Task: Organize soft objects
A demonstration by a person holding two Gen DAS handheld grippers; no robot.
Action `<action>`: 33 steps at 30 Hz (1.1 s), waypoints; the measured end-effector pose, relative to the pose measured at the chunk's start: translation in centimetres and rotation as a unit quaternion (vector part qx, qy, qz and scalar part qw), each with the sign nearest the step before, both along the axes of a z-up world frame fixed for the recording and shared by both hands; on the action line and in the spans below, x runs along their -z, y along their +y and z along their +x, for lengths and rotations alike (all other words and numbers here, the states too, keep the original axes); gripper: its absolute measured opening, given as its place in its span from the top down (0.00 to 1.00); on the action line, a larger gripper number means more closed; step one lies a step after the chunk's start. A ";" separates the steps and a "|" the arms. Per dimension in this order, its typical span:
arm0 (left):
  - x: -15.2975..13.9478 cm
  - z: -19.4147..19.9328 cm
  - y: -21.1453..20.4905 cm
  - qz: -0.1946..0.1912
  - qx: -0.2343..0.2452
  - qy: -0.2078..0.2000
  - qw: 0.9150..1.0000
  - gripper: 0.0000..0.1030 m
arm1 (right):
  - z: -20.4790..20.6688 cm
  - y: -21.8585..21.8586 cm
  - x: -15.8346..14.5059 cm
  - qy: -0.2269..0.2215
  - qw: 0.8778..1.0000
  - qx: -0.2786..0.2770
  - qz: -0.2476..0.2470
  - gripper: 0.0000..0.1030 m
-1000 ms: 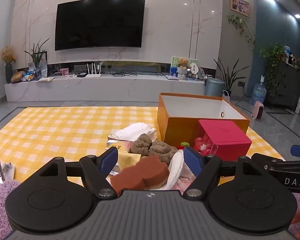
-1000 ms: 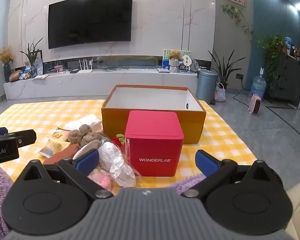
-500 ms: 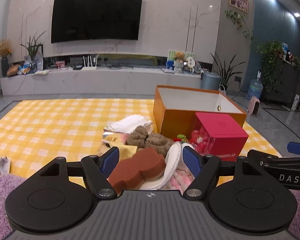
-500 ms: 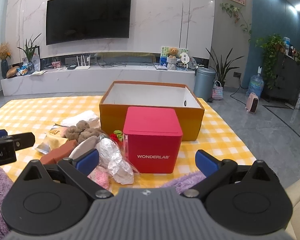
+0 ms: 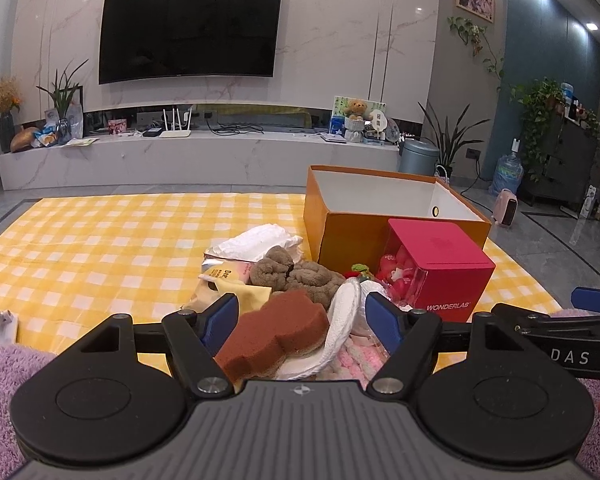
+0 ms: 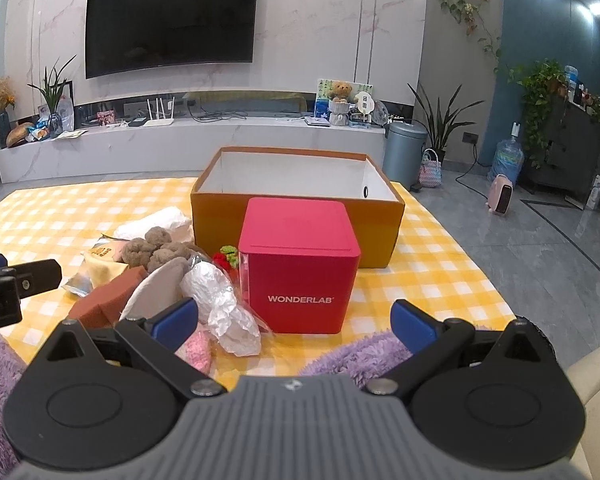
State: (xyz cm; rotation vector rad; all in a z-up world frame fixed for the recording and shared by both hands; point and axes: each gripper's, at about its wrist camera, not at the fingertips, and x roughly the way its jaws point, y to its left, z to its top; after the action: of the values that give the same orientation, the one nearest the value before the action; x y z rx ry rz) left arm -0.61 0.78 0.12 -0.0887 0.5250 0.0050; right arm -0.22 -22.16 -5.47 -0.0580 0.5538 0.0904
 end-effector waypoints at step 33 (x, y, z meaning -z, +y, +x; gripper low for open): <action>0.5 0.1 -0.2 0.002 -0.001 0.011 1.000 0.17 | 0.0 0.0 0.4 0.008 1.000 -0.012 0.003 0.03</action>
State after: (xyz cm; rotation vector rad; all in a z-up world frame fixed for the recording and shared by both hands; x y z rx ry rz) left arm -0.51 0.62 -0.38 -0.0862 0.5462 0.0082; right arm -0.25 -22.16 -5.83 -0.0573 0.5689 0.1158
